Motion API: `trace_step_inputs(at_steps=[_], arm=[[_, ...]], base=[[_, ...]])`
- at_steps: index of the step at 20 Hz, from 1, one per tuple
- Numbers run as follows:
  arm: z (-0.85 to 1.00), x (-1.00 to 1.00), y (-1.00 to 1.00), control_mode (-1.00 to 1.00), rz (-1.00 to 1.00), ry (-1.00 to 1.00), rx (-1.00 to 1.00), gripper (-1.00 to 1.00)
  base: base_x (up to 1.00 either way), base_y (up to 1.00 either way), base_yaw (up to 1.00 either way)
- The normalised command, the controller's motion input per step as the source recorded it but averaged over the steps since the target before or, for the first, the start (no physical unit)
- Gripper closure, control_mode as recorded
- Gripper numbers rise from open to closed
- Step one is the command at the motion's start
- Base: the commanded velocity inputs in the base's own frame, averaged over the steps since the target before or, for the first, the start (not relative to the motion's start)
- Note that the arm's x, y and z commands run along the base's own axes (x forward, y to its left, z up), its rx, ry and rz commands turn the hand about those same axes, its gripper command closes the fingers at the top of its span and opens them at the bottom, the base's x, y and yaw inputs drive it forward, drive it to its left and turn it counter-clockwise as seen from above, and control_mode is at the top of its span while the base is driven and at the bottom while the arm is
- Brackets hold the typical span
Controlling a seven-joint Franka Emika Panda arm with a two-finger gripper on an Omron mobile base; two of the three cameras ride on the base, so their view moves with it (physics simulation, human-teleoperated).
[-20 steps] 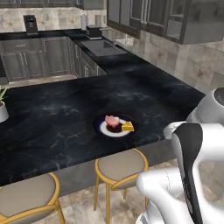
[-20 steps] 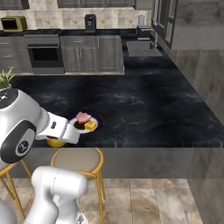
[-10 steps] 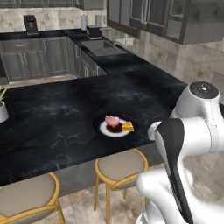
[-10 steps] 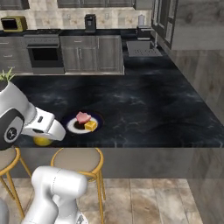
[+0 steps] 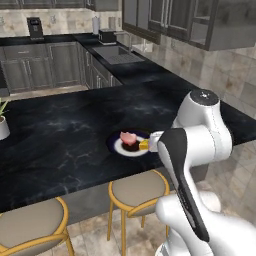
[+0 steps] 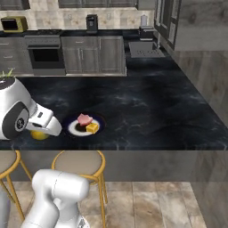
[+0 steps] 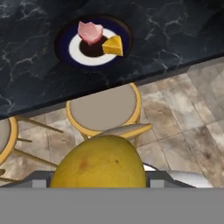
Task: Take the cheese, steak, and lemon from the fridge and place them on the plate on the dining counter to create an appetizer plate.
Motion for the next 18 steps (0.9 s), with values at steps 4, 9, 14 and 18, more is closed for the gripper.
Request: trace_step_inputs(at_steps=[4, 9, 14, 18], arm=[[-0.11, 0.67, 0.13, -1.00, 0.00, 0.00, 0.02, 1.00], [-0.07, 0.64, 0.04, -1.00, -0.02, -0.01, 0.00, 1.00], [-0.15, 0.48, 0.09, -1.00, -0.02, 0.00, 0.00, 1.00], [-0.18, 0.42, 0.22, -1.00, 0.00, 0.01, 0.00, 1.00]], base=[[0.00, 0.00, 0.00], [0.00, 0.00, 0.00], [0.00, 0.00, 0.00], [0.00, 0.00, 0.00]])
